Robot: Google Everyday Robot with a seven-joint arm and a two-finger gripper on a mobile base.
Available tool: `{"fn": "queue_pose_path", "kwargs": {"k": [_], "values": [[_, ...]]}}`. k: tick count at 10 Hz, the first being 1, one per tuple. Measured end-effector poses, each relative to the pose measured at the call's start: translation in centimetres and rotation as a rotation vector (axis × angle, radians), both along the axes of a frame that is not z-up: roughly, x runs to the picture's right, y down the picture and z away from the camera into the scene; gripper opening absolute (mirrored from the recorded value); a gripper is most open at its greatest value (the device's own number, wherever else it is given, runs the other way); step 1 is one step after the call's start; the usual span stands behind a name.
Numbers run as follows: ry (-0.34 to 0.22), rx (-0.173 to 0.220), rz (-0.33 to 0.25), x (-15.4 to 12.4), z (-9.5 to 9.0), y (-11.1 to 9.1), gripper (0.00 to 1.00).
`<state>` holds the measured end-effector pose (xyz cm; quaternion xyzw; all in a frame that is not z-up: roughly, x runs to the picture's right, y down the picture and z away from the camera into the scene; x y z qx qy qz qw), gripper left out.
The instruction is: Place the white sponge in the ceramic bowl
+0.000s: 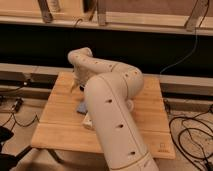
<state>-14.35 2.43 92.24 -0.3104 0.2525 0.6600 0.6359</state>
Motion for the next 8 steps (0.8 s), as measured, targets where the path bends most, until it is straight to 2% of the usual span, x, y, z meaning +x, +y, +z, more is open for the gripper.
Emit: {"fn": "queue_pose_path", "kwargs": {"k": [3, 8], "values": [[-0.004, -0.036, -0.019, -0.2, 1.0, 2.0, 0.8], [0.002, -0.087, -0.007, 0.3, 2.3, 3.9, 0.8]]}}
